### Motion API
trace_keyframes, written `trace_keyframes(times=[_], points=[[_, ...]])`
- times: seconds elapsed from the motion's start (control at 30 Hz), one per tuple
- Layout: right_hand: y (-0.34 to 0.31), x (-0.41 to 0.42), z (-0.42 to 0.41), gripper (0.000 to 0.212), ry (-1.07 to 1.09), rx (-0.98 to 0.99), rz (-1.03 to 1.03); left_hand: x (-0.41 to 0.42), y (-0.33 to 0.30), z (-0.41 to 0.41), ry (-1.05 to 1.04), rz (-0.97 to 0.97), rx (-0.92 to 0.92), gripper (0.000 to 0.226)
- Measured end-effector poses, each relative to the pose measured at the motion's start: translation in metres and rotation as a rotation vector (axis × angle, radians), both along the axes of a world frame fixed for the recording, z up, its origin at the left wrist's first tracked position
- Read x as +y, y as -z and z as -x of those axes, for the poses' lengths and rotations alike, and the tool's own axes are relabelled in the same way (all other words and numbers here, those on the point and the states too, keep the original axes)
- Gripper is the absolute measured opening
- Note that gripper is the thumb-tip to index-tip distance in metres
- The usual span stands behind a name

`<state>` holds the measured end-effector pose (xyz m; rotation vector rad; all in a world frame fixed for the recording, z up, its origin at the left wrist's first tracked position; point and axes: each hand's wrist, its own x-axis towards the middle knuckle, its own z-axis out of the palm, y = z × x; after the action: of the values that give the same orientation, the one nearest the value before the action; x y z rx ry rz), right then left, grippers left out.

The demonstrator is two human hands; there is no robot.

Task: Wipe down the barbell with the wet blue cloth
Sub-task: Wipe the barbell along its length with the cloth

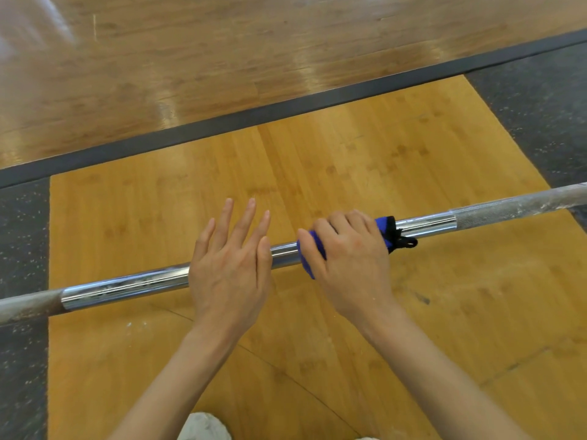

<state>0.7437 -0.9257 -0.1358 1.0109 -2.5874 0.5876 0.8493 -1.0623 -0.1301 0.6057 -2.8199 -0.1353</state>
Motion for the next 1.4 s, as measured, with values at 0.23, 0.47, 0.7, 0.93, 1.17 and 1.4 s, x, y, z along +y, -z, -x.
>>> trace_keyframes(times=[0.23,0.47,0.7,0.93,1.17,1.4], points=[[-0.004,-0.016,-0.006,0.047,0.112,0.097,-0.094,0.011,0.0,-0.013,0.014,-0.03,0.026,0.05],[-0.009,0.027,-0.007,0.044,0.179,0.023,-0.068,0.025,-0.001,-0.031,0.04,-0.004,-0.011,0.05],[0.005,0.045,-0.038,0.047,-0.038,0.006,-0.025,0.037,-0.006,-0.047,0.063,0.001,-0.083,0.053],[-0.002,0.06,-0.075,0.049,0.006,-0.15,-0.032,0.035,-0.015,-0.034,0.061,-0.073,-0.119,0.056],[0.001,0.068,-0.084,0.047,0.005,-0.118,-0.032,0.045,-0.008,-0.039,0.11,-0.037,-0.201,0.056],[-0.02,0.067,-0.037,0.041,0.001,-0.09,-0.188,0.054,-0.011,-0.049,0.122,-0.022,-0.186,0.057]])
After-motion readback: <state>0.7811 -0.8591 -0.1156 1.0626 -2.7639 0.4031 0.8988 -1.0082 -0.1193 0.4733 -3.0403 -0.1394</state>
